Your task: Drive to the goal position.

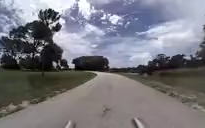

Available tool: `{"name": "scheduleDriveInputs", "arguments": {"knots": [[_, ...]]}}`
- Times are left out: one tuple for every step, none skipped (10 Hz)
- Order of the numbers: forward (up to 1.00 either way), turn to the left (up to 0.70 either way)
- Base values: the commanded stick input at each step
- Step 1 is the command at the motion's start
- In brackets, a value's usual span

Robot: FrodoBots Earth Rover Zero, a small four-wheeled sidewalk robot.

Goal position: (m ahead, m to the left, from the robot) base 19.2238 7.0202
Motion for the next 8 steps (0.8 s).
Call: {"name": "scheduleDriveInputs", "arguments": {"knots": [[0.85,0.0],[0.85,0.0],[0.85,0.0],[0.85,0.0],[0.85,0.0],[0.85,0.0],[0.85,0.0],[0.85,0.0]]}}
